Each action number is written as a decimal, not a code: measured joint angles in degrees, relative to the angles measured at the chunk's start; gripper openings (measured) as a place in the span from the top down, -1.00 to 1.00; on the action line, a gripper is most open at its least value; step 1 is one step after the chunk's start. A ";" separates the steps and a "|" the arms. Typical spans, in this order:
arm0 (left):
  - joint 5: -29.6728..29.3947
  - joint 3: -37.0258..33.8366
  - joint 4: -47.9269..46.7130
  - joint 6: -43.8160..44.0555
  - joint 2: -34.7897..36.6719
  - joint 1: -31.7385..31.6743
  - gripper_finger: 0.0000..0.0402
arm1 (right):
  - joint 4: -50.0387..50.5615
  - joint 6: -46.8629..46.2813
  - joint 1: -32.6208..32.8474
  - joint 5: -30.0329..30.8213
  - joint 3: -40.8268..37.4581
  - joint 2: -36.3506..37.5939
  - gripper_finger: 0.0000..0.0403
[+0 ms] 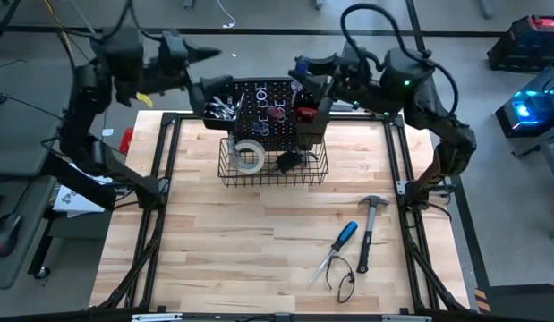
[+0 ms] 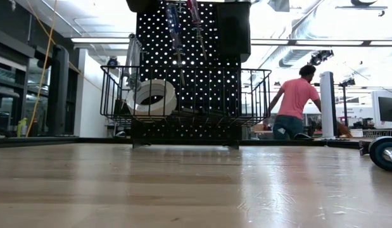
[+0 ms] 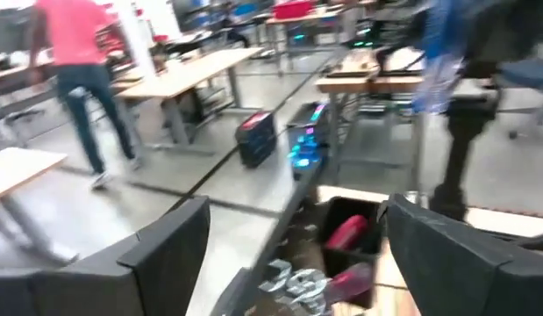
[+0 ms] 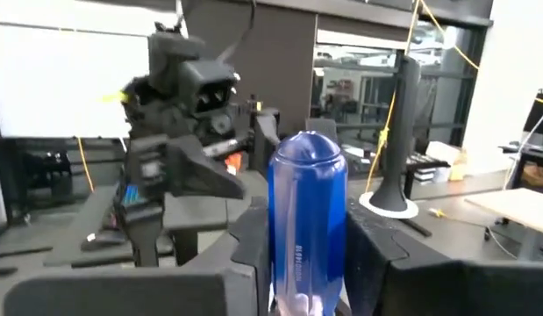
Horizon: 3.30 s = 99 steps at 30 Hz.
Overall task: Hang tools onto peg board
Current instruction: Hang the blue transparent screwdriver on the peg board
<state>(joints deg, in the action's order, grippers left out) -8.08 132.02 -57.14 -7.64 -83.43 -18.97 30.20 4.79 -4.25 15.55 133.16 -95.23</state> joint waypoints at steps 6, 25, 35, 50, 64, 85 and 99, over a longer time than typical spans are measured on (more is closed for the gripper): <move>10.88 -0.07 -4.14 1.57 0.55 -11.42 -0.63 | 0.51 -1.81 -0.26 -0.08 0.19 1.14 0.60; 19.27 -45.59 18.23 9.59 25.44 -26.91 -0.63 | 5.55 -4.84 0.15 -1.45 0.07 0.88 0.60; 13.78 -52.52 8.26 7.56 36.98 -26.90 -0.62 | 5.65 -5.42 0.02 -1.64 0.07 0.84 0.60; 27.73 -73.77 27.34 4.94 36.00 -26.88 -0.61 | 5.19 -6.38 0.02 -2.53 0.07 0.84 0.60; 37.65 -75.99 39.34 -3.24 25.68 -33.62 -0.61 | 5.19 -7.41 0.14 -3.55 0.07 0.84 0.60; 54.08 -75.99 50.03 1.42 19.09 -37.37 -0.61 | -8.55 -9.28 -7.96 -11.36 0.13 -6.25 0.60; 54.05 -75.97 50.05 1.08 19.09 -37.37 -0.61 | -9.97 -6.78 -11.20 -9.45 0.11 -11.27 0.60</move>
<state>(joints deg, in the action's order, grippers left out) 45.98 56.05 -7.09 -6.56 -64.34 -56.34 20.23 -1.99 -15.45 6.10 133.28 -106.50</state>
